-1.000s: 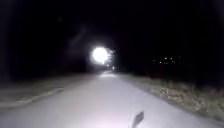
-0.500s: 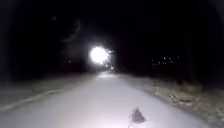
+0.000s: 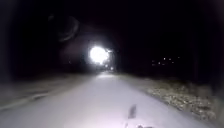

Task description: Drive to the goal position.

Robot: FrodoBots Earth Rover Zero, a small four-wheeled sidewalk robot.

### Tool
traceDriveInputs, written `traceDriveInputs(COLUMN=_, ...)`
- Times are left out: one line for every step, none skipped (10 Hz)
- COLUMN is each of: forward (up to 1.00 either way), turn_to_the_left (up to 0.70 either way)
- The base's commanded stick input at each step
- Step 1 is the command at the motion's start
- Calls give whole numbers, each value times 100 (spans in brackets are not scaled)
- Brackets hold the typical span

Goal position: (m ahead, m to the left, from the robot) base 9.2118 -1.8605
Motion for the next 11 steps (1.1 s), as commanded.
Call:
traceDriveInputs(forward=100, turn_to_the_left=0)
traceDriveInputs(forward=100, turn_to_the_left=0)
traceDriveInputs(forward=100, turn_to_the_left=0)
traceDriveInputs(forward=100, turn_to_the_left=0)
traceDriveInputs(forward=100, turn_to_the_left=0)
traceDriveInputs(forward=100, turn_to_the_left=0)
traceDriveInputs(forward=100, turn_to_the_left=0)
traceDriveInputs(forward=100, turn_to_the_left=0)
traceDriveInputs(forward=100, turn_to_the_left=0)
traceDriveInputs(forward=100, turn_to_the_left=0)
traceDriveInputs(forward=100, turn_to_the_left=0)
